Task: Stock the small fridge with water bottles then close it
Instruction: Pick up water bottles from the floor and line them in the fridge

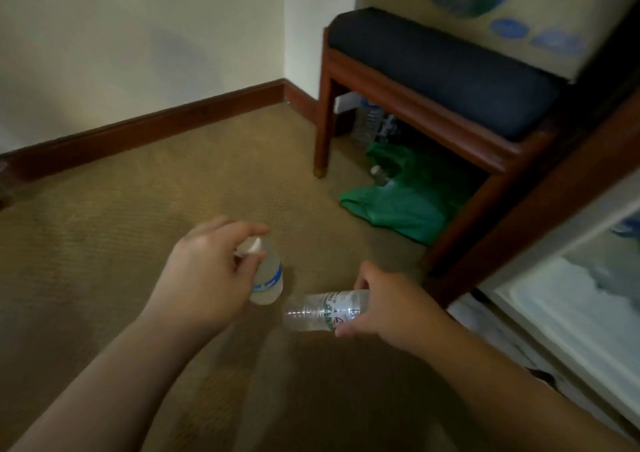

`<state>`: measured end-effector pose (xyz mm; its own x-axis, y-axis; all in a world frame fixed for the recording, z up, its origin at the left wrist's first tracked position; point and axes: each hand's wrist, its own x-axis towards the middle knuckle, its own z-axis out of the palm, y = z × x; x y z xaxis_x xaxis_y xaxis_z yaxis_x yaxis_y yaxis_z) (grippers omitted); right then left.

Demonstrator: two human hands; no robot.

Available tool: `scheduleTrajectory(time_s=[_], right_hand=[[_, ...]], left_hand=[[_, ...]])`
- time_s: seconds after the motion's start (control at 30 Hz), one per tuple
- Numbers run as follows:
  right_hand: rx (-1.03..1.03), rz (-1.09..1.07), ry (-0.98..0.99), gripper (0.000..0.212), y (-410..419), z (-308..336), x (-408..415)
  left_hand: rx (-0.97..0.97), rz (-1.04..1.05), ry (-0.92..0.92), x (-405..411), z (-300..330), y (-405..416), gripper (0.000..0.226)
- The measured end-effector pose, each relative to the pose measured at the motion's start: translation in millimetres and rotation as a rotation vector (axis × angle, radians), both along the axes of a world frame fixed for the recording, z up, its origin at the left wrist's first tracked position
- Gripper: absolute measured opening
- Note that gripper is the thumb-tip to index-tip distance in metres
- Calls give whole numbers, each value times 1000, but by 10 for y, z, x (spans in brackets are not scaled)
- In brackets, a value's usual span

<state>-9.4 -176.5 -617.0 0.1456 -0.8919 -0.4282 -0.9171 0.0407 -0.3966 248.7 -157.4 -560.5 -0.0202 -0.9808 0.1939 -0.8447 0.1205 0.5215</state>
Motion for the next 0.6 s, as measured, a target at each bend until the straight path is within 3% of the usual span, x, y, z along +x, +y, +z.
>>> scheduleTrajectory(time_s=[0.3, 0.4, 0.6], right_hand=[[-213, -318, -98, 57, 960, 1307, -1206], [-269, -424, -117, 64, 1254, 1553, -1571], [-441, -674, -195, 58, 1724, 1782, -2178]], left_hand=[[-86, -464, 29, -1343, 1054, -174, 26], [-84, -632, 13, -1794, 1328, -126, 25], [-126, -823, -23, -2468, 1596, 81, 28]])
